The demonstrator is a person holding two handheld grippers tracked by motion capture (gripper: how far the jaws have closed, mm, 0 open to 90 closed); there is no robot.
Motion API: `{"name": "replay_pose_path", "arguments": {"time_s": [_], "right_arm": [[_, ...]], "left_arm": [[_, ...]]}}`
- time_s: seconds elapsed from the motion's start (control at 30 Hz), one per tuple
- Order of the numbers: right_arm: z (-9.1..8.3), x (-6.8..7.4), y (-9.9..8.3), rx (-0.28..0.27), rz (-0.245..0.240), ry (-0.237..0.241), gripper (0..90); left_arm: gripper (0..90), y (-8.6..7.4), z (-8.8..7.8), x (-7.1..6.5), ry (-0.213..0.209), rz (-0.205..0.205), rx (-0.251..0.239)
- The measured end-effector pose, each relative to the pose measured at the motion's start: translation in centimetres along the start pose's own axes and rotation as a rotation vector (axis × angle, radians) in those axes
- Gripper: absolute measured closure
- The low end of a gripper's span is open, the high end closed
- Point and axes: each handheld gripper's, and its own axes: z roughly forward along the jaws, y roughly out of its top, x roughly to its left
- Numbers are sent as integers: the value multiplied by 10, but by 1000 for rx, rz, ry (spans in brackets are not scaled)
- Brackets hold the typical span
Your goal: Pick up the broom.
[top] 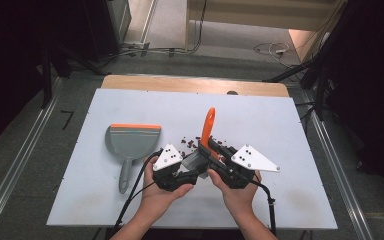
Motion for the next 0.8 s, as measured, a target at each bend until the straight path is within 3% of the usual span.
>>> {"name": "replay_pose_path", "arguments": {"time_s": [0.43,0.63,0.8], "right_arm": [[0,1,1,-6,5,-5,687],[3,2,1,9,4,4,678],[3,-3,8,7,17,64,565]], "left_arm": [[800,0,-1,2,-27,-9,5],[848,0,-4,3,-1,34,18],[857,1,-8,12,-26,11,18]]}}
